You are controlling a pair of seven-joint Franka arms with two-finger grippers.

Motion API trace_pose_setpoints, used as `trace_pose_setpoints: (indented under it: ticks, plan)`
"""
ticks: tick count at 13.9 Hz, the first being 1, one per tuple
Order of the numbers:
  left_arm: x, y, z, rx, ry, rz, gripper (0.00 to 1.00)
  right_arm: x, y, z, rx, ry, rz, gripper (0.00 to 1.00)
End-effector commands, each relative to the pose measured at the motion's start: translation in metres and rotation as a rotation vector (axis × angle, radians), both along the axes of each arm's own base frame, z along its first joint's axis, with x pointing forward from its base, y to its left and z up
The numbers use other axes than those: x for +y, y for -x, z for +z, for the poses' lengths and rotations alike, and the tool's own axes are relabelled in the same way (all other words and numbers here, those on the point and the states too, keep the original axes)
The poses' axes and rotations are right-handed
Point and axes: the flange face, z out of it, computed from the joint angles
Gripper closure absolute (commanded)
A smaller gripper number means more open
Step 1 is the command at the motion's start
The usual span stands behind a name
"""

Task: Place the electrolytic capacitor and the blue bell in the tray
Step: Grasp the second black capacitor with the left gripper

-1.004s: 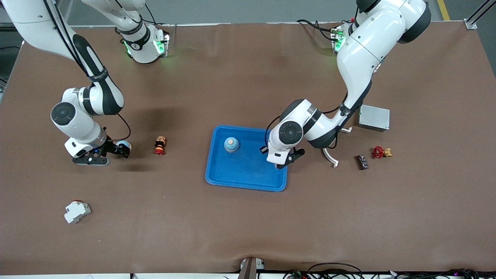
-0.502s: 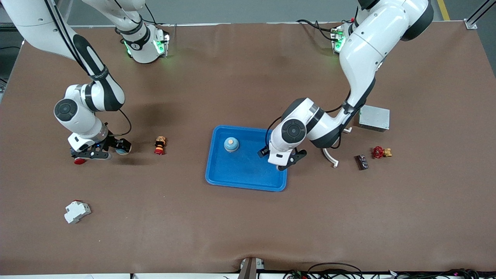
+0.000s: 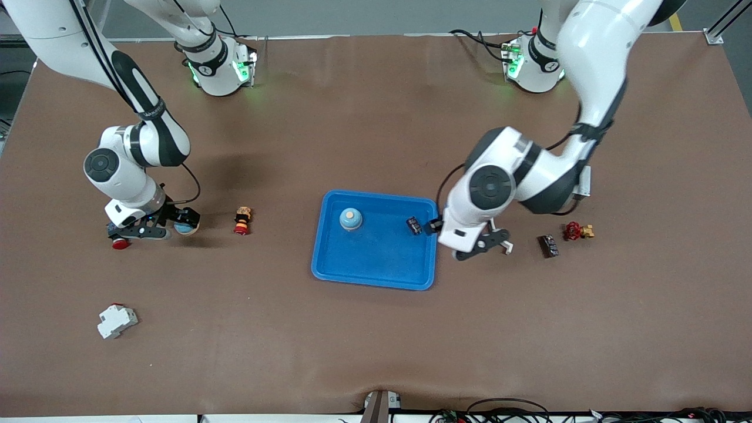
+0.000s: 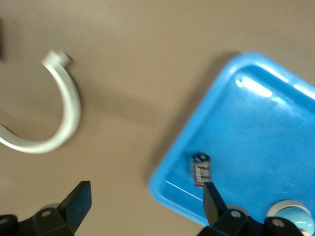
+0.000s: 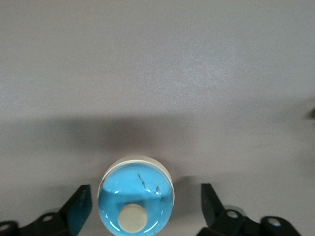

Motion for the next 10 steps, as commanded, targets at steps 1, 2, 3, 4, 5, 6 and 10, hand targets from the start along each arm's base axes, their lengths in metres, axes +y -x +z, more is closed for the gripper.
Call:
trace_pose_setpoints:
  ticks: [1,2,3,4,5,6,10]
  plan:
    - [0.045,-0.009,0.025,-0.016,-0.010,-0.073,0.00,0.001,0.009,0.010,-0.010,0.000,0.012,0.38]
    - [0.061,-0.013,0.031,-0.017,-0.009,-0.097,0.00,0.004,0.008,0.010,-0.012,-0.002,0.016,0.55]
    - [0.080,-0.018,0.036,-0.008,-0.010,-0.129,0.00,0.009,0.008,0.010,-0.011,-0.005,0.017,0.81]
    - [0.099,-0.023,0.040,-0.004,-0.007,-0.160,0.00,0.012,0.008,0.010,-0.012,-0.009,0.017,1.00]
    - [0.119,-0.028,0.044,-0.005,-0.003,-0.180,0.00,0.013,0.007,0.011,-0.014,-0.012,0.014,1.00]
    - [0.141,-0.032,0.043,-0.001,-0.002,-0.197,0.00,0.015,0.007,0.011,-0.014,-0.016,0.010,1.00]
    - [0.231,-0.036,0.030,0.017,0.008,-0.243,0.00,0.017,0.007,0.011,-0.014,-0.018,0.012,1.00]
